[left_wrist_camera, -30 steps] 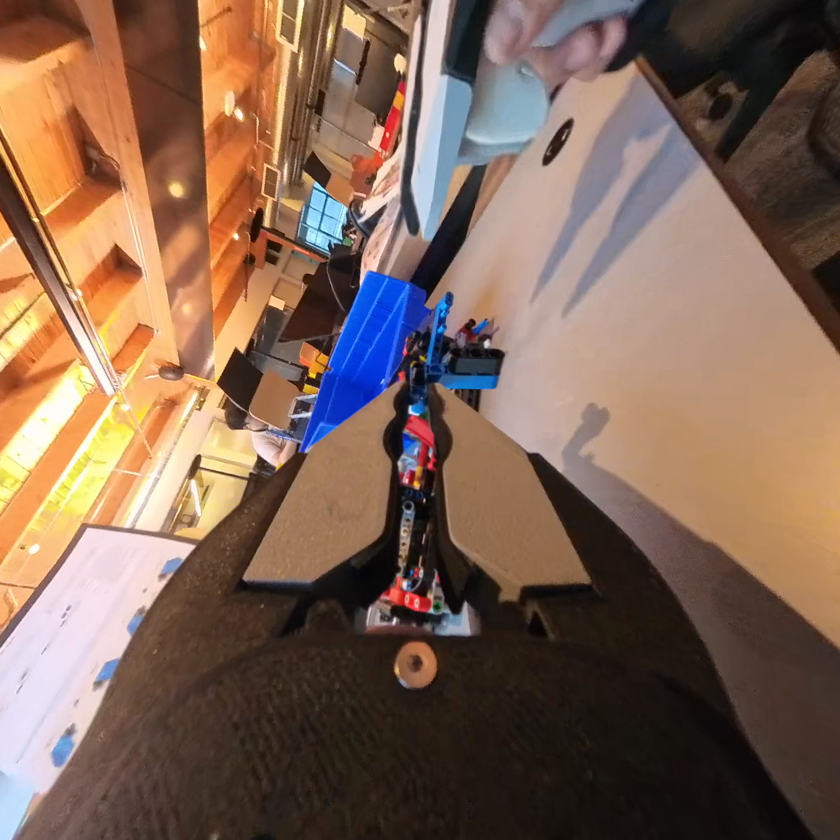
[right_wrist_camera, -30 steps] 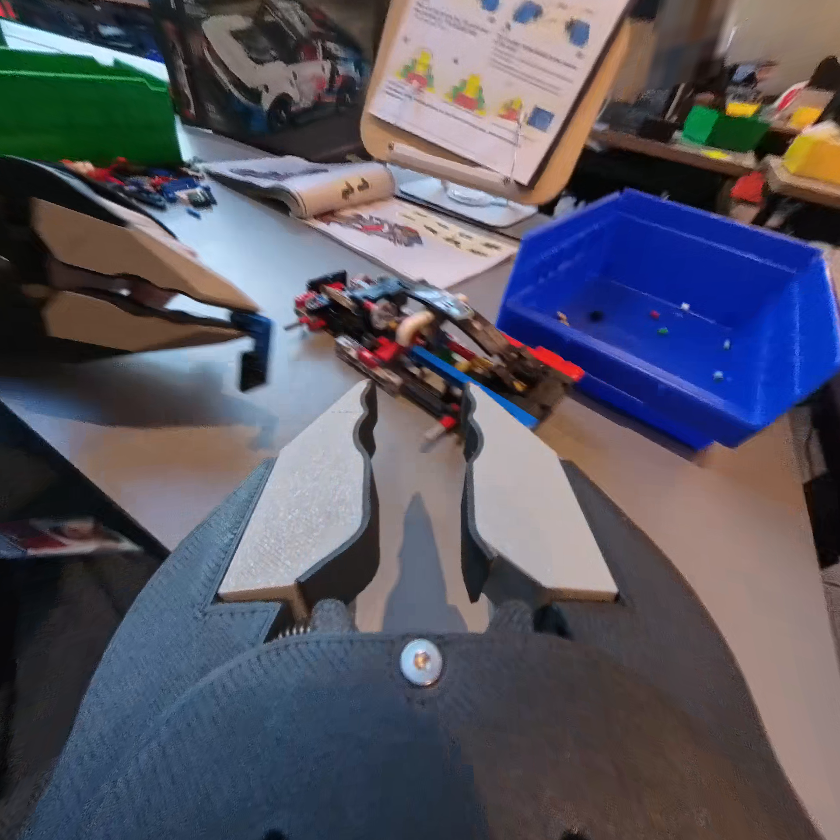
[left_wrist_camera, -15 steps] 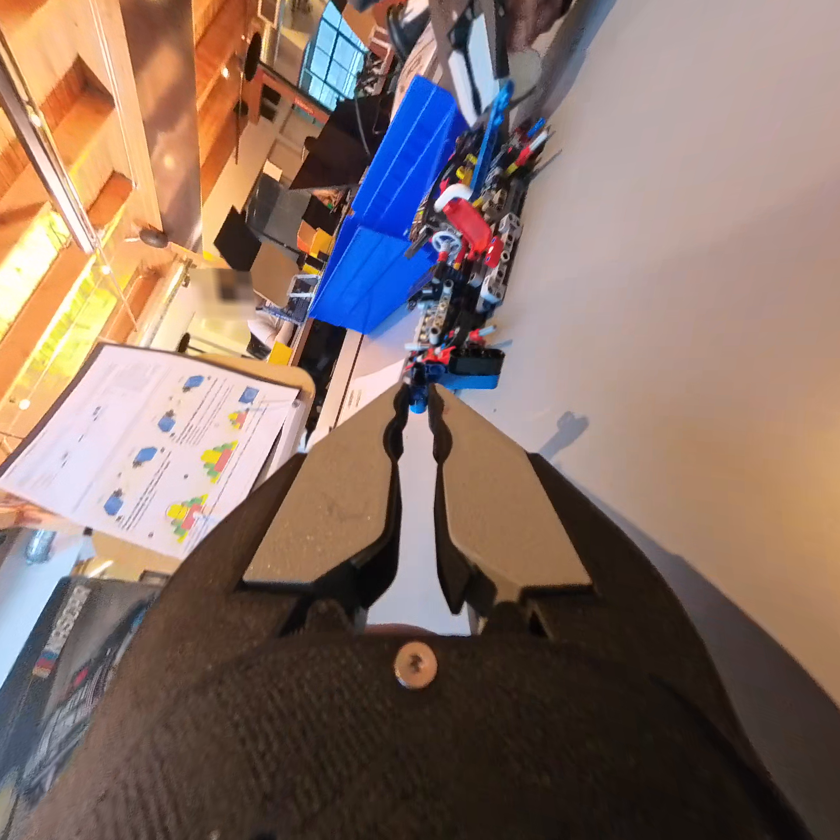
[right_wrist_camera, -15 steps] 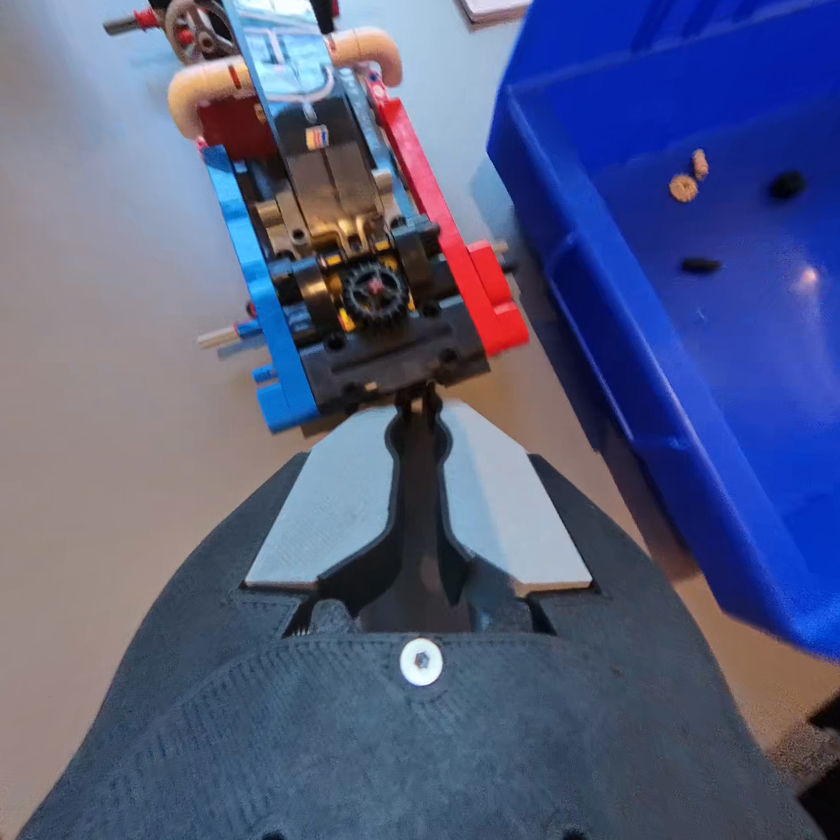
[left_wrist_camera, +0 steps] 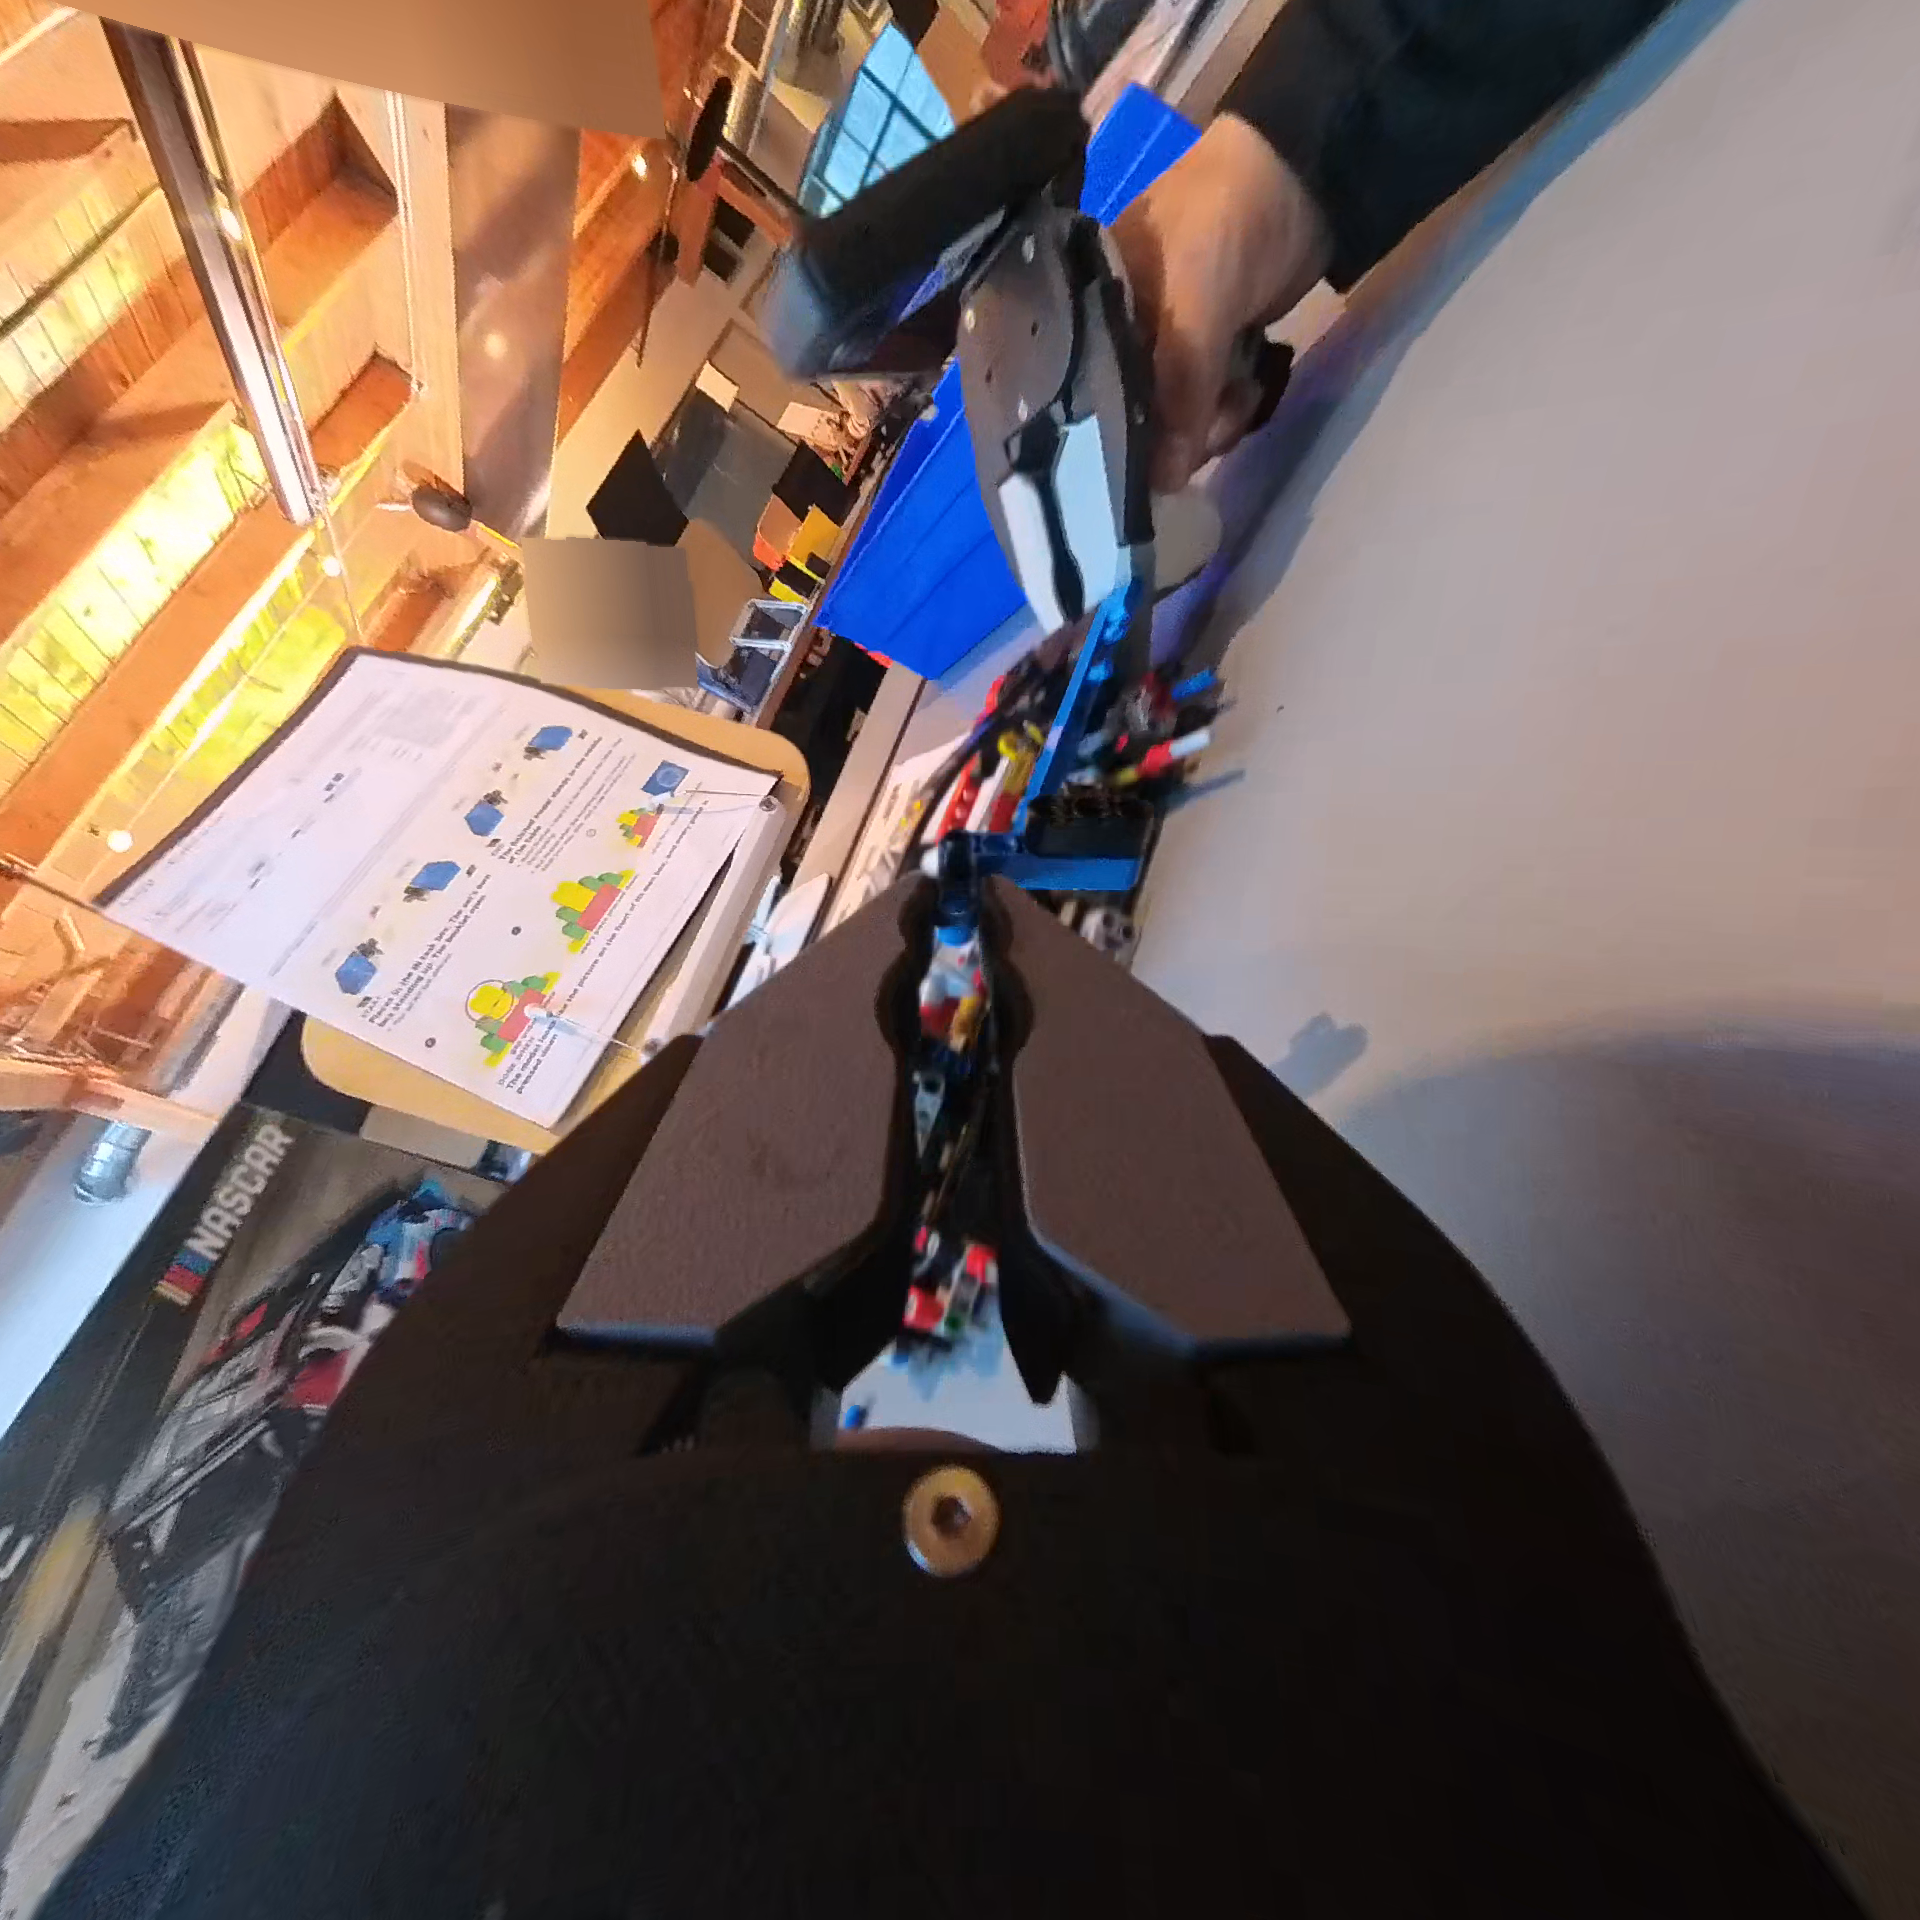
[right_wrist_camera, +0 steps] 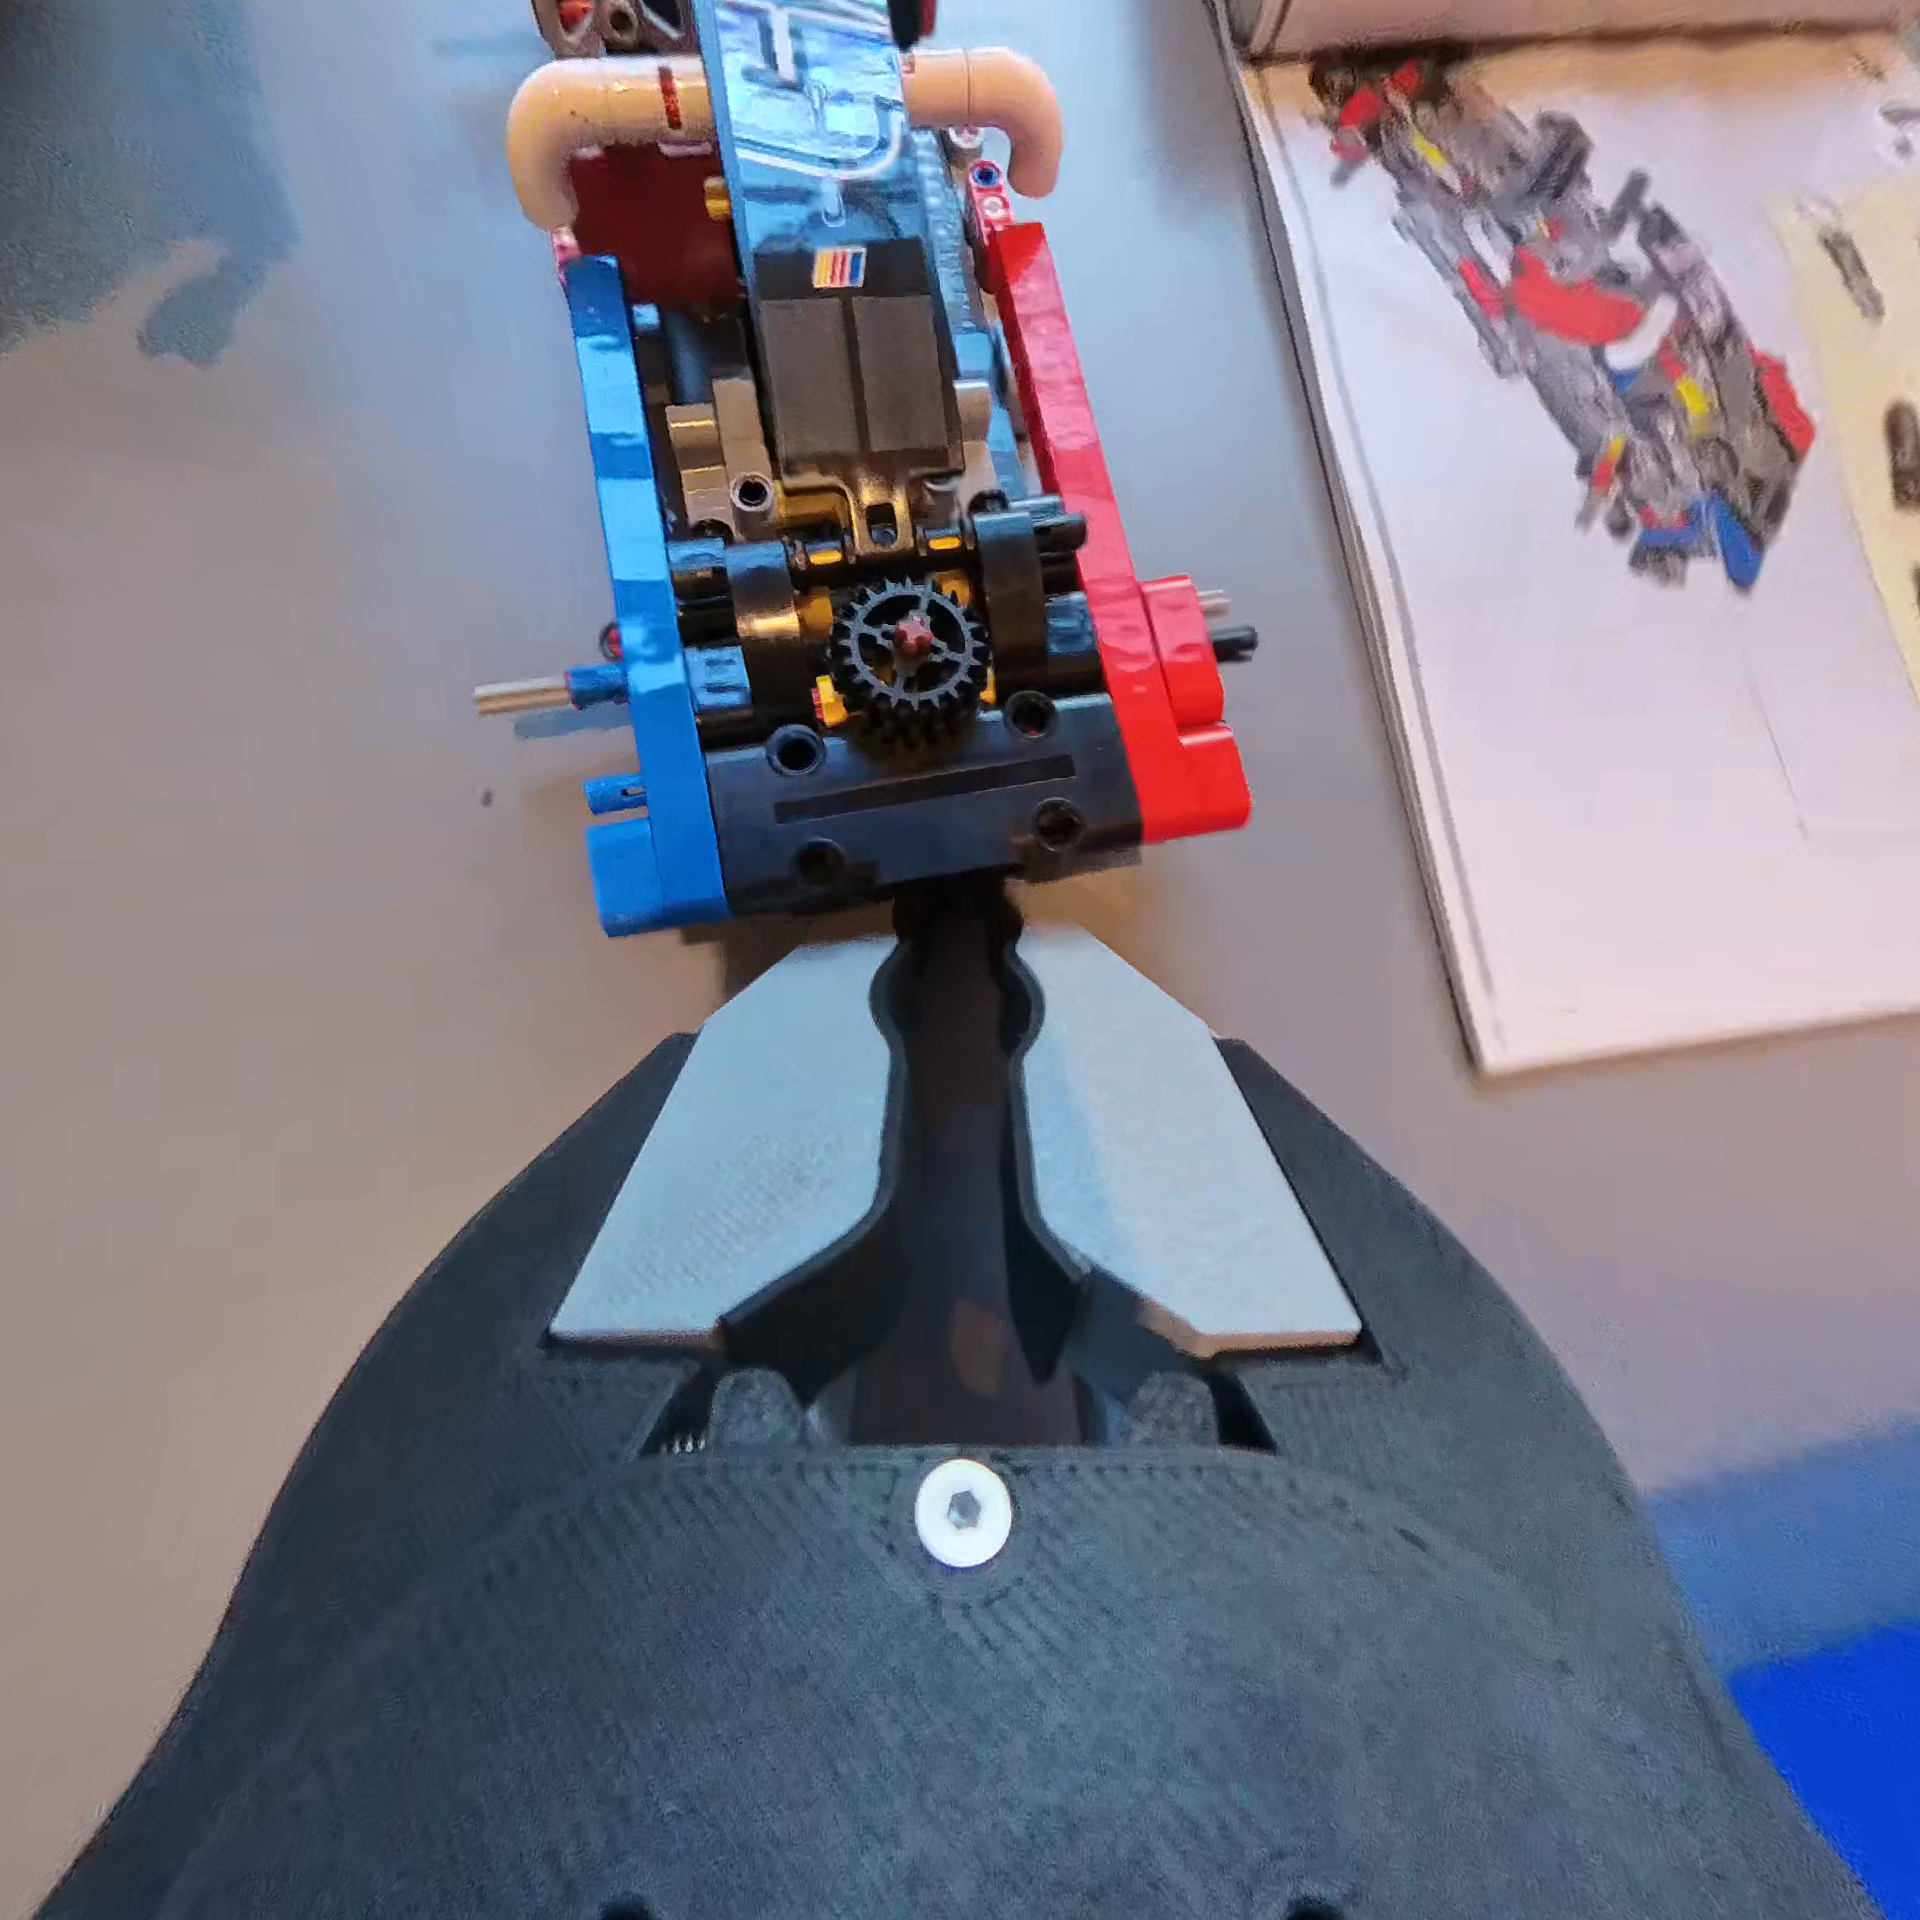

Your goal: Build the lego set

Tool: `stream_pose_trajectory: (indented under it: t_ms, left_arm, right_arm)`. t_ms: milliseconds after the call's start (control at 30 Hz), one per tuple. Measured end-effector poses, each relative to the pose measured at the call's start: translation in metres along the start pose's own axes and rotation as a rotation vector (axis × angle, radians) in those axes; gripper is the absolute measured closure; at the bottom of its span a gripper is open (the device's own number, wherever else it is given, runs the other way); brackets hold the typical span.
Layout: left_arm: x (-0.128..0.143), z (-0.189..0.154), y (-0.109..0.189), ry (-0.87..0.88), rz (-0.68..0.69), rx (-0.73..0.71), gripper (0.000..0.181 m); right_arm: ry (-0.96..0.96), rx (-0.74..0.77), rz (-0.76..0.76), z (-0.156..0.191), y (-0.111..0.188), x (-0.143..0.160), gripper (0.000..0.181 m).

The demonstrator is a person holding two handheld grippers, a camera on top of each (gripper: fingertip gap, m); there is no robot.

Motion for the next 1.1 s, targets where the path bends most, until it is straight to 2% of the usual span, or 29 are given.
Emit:
stream_pose_trajectory:
  t_ms: [100, 333, 467, 700, 833, 933, 1000, 1100]
  left_arm:
    - [0.007, 0.0, 0.0, -0.017, -0.004, 0.002, 0.176]
    - [0.017, 0.005, -0.002, 0.017, 0.002, -0.019, 0.176]
    - [0.029, 0.01, -0.012, 0.081, 0.068, -0.01, 0.176]
    - [0.034, 0.01, -0.018, 0.131, 0.075, 0.02, 0.176]
    - [0.035, 0.014, -0.018, 0.165, 0.07, 0.015, 0.176]
    - [0.03, 0.011, -0.02, 0.144, 0.061, 0.018, 0.176]
    - [0.021, 0.008, -0.022, 0.1, 0.029, 0.007, 0.176]
    - [-0.002, 0.001, -0.03, -0.04, -0.039, -0.02, 0.177]
  right_arm:
    - [-0.025, 0.02, -0.032, -0.008, -0.004, -0.013, 0.174]
    - [-0.11, 0.068, -0.295, -0.019, 0.021, -0.013, 0.17]
    - [-0.078, 0.102, -0.312, -0.02, 0.02, -0.016, 0.173]
    - [-0.106, 0.102, -0.368, -0.026, 0.029, -0.014, 0.17]
    - [-0.174, 0.149, -0.415, -0.009, 0.044, -0.006, 0.169]
    - [-0.249, 0.19, -0.509, 0.017, 0.058, 0.0, 0.165]
    - [-0.263, 0.21, -0.542, 0.036, 0.062, -0.001, 0.159]
    - [-0.226, 0.214, -0.505, 0.053, 0.058, -0.009, 0.155]
Point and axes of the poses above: each gripper's, where its closed fingertips meet, y back along the fingers, x out of its underside, z = x × y across the jaws, the point moved 6 cm from there along y, back along the fingers, and after that the axes turned 13 degrees about z, right-handed, at the moved point
